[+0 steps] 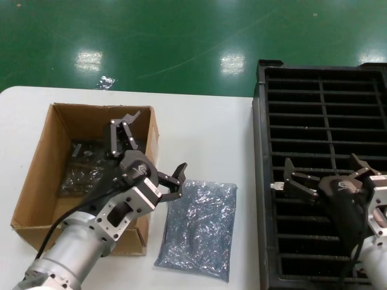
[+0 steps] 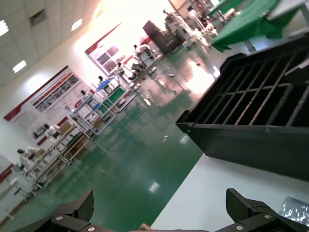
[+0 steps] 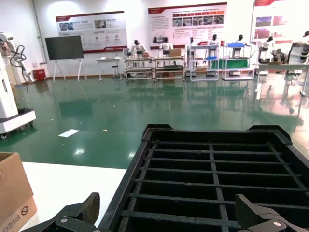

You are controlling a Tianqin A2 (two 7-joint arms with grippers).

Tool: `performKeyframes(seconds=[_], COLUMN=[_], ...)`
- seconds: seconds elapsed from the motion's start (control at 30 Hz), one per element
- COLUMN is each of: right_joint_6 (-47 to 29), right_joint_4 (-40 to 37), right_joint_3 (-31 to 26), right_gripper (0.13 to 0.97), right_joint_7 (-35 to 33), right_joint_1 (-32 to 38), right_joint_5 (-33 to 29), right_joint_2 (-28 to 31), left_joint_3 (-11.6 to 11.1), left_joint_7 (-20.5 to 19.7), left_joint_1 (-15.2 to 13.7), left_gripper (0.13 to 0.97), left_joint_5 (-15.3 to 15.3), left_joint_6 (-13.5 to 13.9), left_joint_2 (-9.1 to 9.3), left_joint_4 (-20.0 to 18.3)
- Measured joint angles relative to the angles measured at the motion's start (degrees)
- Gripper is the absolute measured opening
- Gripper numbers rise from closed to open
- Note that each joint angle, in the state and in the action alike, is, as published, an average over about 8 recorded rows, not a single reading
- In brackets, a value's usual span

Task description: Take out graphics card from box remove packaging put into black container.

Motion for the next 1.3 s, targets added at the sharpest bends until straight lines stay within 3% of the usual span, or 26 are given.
performKeyframes(seconds=[1.3], right_joint_6=[8.8], right_joint_4=[2.0], right_joint_3=[0.9], right_gripper=[0.966], right_joint_7=[-46.6], right_joint_1=[-9.0], right_joint_5=[50.0], right_joint_2=[8.8], left_joint_3=[-1.1], left_joint_7=[1.1], left_joint_1=[8.0], left_gripper=[0.966], left_joint_5=[-42.2], left_joint_6=[-18.6], left_joint_2=[-5.46], left_joint_4=[8.5])
